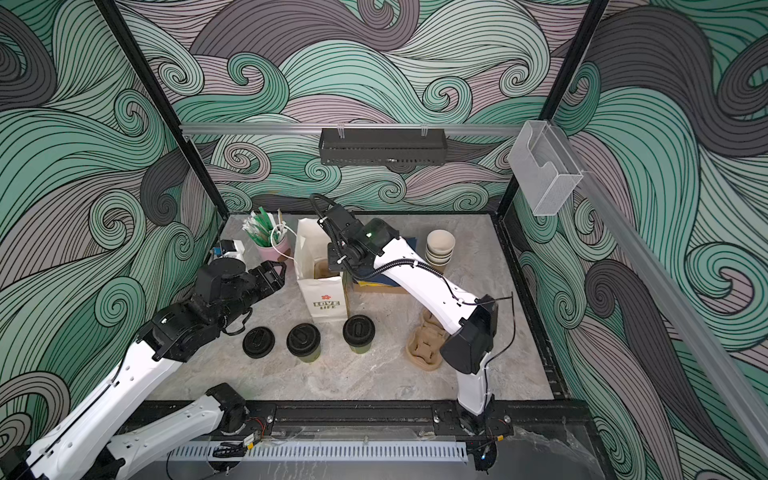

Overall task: Pack the takeout coffee
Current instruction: 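Draw the right gripper back from the bag while the left keeps holding the rim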

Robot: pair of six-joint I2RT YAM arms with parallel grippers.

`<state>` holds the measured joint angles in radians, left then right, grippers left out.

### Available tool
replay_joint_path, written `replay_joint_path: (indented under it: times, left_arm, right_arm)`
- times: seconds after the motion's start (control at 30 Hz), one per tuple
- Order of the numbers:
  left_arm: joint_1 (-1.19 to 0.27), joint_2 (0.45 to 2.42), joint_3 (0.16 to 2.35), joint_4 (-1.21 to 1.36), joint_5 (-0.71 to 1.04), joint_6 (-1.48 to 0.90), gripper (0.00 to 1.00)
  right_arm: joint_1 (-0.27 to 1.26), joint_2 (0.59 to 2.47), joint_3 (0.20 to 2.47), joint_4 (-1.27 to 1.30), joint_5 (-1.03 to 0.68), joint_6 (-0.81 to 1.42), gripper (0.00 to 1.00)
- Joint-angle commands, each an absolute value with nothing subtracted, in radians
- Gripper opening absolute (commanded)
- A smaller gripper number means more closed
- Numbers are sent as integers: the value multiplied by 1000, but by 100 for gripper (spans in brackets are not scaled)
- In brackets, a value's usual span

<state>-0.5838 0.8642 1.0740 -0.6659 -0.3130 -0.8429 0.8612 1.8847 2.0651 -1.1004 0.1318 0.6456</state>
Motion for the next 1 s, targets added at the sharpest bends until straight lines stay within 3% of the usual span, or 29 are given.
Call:
replay_joint_path:
  times: [0.0,0.1,0.2,0.3,0.47,0.73,0.97]
  left_arm:
    - [-575,862,1129,-715,-279,-841,73]
    - [-566,882,1163,-731,-260,-813,76]
    - [-538,911,1206,-761,-225,-784,79]
    - [-472,953,1226,-756,-122,-763,81]
    - [-396,1034,1266,-756,5,-742,87]
    - [-371,1071,1261,-720,28,-751,88]
    - [-368,1054,1248,-712,-1,-762,88]
  right_arm:
    - [857,1851,2057,-1117,118,637,19]
    - [857,1836,2089,-1129,111,627,38]
    - [858,1821,2125,-1160,117,606,49]
    - [857,1805,2098,-1170,136,602,57]
    - [857,1836,2091,-1173,94,623,58]
    - [857,1921,2176,-1175,117,641,45]
    - [857,1929,2187,-1183,123,641,18]
